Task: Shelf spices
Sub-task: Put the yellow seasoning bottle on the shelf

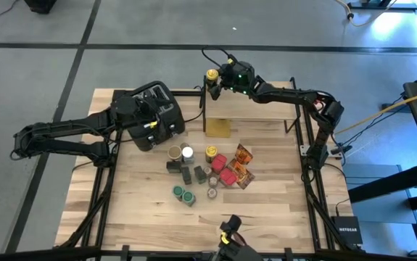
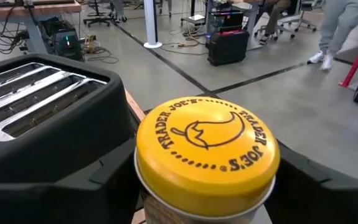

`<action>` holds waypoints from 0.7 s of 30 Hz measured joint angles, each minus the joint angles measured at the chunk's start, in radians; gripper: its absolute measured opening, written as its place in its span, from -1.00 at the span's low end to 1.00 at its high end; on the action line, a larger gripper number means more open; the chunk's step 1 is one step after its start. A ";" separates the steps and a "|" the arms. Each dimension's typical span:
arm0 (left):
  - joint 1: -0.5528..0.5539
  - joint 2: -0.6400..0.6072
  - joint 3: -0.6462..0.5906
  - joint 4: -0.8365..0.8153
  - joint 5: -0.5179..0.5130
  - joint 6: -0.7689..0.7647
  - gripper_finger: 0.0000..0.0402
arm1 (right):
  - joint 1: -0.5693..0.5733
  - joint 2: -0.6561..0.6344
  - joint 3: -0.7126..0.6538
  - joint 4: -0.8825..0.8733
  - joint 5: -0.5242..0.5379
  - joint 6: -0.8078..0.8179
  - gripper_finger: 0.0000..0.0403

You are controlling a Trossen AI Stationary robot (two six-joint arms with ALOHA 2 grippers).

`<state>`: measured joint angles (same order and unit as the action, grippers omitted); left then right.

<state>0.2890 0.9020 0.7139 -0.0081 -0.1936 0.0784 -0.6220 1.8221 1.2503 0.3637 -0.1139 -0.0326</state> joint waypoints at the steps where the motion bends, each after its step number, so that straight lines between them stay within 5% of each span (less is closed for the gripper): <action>1: 0.000 0.000 0.000 -0.002 0.000 0.000 0.44 | 0.000 -0.001 0.000 0.001 0.000 -0.001 0.39; 10: 0.000 0.000 0.000 -0.003 0.000 0.000 0.44 | 0.000 -0.020 0.000 -0.022 -0.009 -0.041 0.60; 21: 0.000 0.000 0.000 -0.005 0.000 0.000 0.44 | 0.000 -0.229 0.000 -0.209 0.025 -0.134 0.63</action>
<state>0.2890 0.9020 0.7139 -0.0132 -0.1936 0.0780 -0.6216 1.5930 1.2503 0.1545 -0.0888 -0.1665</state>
